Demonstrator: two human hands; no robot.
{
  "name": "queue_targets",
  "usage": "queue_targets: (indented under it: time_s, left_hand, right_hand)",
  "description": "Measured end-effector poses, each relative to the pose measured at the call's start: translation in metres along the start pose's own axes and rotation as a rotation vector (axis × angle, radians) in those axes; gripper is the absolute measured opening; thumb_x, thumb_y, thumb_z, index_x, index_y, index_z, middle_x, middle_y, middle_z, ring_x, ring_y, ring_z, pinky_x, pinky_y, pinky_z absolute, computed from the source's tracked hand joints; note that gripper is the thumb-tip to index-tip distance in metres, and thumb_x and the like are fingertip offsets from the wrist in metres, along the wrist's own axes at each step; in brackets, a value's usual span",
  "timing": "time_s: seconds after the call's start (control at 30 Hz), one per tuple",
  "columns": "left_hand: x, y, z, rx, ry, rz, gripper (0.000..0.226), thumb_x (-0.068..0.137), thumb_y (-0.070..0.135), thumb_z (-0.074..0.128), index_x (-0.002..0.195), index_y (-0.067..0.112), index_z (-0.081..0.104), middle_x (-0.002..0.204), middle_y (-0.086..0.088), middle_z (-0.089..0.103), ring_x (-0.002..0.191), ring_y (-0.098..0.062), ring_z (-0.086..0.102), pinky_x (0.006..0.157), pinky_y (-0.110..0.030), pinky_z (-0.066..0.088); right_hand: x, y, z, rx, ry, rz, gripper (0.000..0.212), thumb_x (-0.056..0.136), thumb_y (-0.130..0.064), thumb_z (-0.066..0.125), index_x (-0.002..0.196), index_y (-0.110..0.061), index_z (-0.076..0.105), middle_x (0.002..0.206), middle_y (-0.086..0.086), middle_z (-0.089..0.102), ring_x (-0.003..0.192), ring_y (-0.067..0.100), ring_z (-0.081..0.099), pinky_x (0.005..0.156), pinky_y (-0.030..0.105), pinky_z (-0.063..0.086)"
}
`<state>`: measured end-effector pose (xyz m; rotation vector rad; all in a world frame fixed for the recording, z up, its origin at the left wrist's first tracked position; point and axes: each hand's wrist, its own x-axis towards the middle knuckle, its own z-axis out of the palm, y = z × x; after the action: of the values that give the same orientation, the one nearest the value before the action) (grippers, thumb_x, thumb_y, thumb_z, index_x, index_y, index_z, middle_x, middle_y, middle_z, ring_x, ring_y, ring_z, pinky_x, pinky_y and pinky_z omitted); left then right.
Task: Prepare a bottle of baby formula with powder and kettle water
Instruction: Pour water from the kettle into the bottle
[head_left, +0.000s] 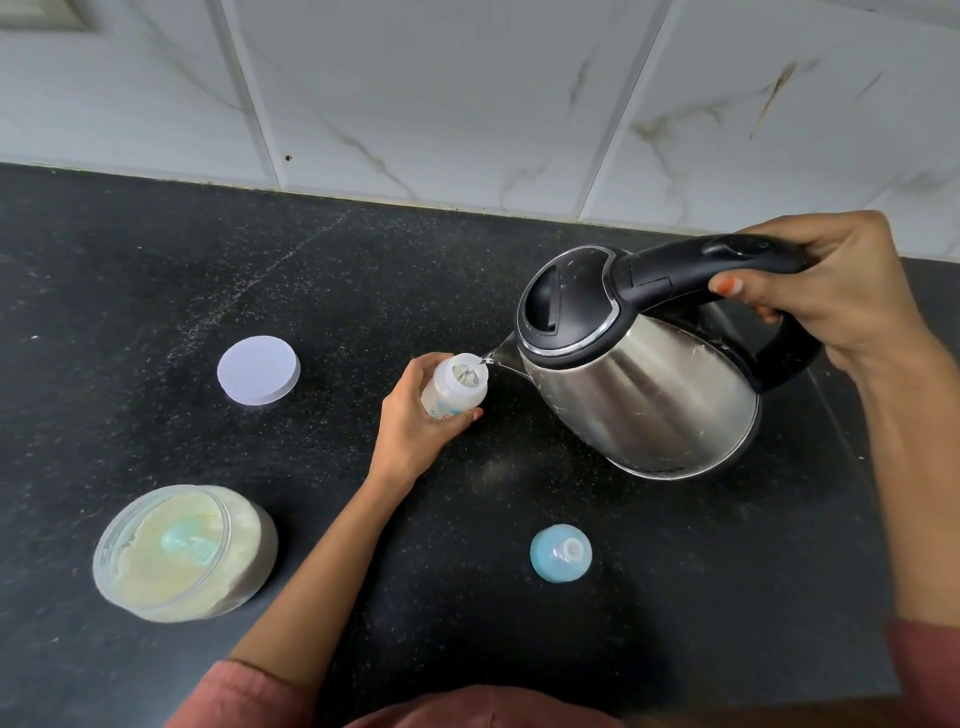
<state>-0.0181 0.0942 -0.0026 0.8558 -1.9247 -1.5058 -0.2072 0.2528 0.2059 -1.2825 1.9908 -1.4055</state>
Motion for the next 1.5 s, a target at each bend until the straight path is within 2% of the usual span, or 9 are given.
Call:
queue_targets:
  time_s: [0.67, 0.9, 0.97, 1.03, 1.13, 1.27, 1.37, 1.5]
  left_hand:
    - [0.000, 0.001, 0.000, 0.012, -0.001, 0.010, 0.058, 0.064, 0.010, 0.082, 0.110, 0.026, 0.050, 0.107, 0.017, 0.056, 0.104, -0.006, 0.052, 0.081, -0.001, 0.036]
    - [0.000, 0.001, 0.001, 0.022, -0.011, 0.005, 0.059, 0.064, 0.010, 0.082, 0.112, 0.022, 0.051, 0.108, 0.015, 0.056, 0.104, -0.005, 0.052, 0.080, 0.000, 0.036]
    - [-0.001, 0.001, 0.001, 0.024, -0.013, 0.007, 0.059, 0.064, 0.010, 0.082, 0.112, 0.022, 0.051, 0.107, 0.016, 0.056, 0.102, -0.004, 0.052, 0.080, 0.000, 0.037]
    - [-0.001, 0.002, 0.001, 0.025, -0.010, 0.011, 0.058, 0.064, 0.010, 0.082, 0.110, 0.023, 0.051, 0.105, 0.020, 0.056, 0.099, 0.001, 0.052, 0.080, 0.000, 0.036]
    - [-0.001, 0.003, 0.001, 0.021, -0.011, 0.011, 0.057, 0.064, 0.009, 0.082, 0.109, 0.025, 0.050, 0.103, 0.024, 0.054, 0.097, 0.005, 0.052, 0.079, 0.000, 0.036]
    - [-0.001, 0.002, 0.001, 0.020, -0.010, 0.008, 0.058, 0.064, 0.010, 0.082, 0.110, 0.024, 0.051, 0.106, 0.018, 0.056, 0.101, -0.002, 0.052, 0.080, 0.000, 0.036]
    - [-0.001, 0.001, 0.002, 0.020, -0.009, 0.010, 0.058, 0.064, 0.011, 0.082, 0.111, 0.023, 0.052, 0.105, 0.019, 0.056, 0.101, -0.002, 0.052, 0.080, 0.000, 0.036]
    - [-0.001, 0.001, 0.002, 0.025, -0.010, 0.012, 0.058, 0.064, 0.011, 0.082, 0.112, 0.022, 0.052, 0.107, 0.017, 0.056, 0.101, -0.001, 0.052, 0.079, 0.000, 0.037]
  right_hand:
    - [0.001, -0.001, -0.004, -0.010, 0.016, -0.016, 0.031, 0.047, -0.059, 0.076, 0.072, -0.042, 0.072, 0.051, -0.020, 0.063, 0.037, 0.001, 0.047, 0.038, 0.008, 0.035]
    - [0.001, -0.001, -0.007, -0.025, 0.027, -0.020, 0.031, 0.046, -0.060, 0.077, 0.071, -0.041, 0.072, 0.050, -0.019, 0.062, 0.036, 0.002, 0.046, 0.037, 0.009, 0.035]
    - [0.001, -0.001, -0.007, -0.042, 0.025, -0.032, 0.028, 0.046, -0.054, 0.079, 0.070, -0.042, 0.072, 0.051, -0.019, 0.063, 0.036, 0.002, 0.047, 0.037, 0.009, 0.035]
    - [0.002, -0.001, -0.008, -0.049, 0.025, -0.049, 0.023, 0.048, -0.040, 0.081, 0.068, -0.043, 0.071, 0.051, -0.021, 0.063, 0.037, 0.001, 0.048, 0.037, 0.008, 0.035]
    - [0.003, -0.001, -0.009, -0.054, 0.025, -0.068, 0.026, 0.048, -0.030, 0.083, 0.068, -0.042, 0.072, 0.052, -0.021, 0.063, 0.038, 0.000, 0.049, 0.038, 0.008, 0.036]
    - [0.004, -0.001, -0.010, -0.066, 0.044, -0.069, 0.025, 0.057, -0.020, 0.079, 0.068, -0.041, 0.072, 0.053, -0.021, 0.064, 0.038, 0.000, 0.050, 0.039, 0.008, 0.036]
    - [0.004, -0.001, -0.011, -0.077, 0.057, -0.070, 0.034, 0.064, -0.007, 0.074, 0.067, -0.041, 0.072, 0.053, -0.021, 0.064, 0.039, 0.000, 0.050, 0.038, 0.008, 0.036]
    - [0.004, -0.002, -0.009, -0.064, 0.043, -0.056, 0.027, 0.058, -0.017, 0.079, 0.067, -0.041, 0.072, 0.052, -0.021, 0.063, 0.038, 0.000, 0.050, 0.038, 0.008, 0.035]
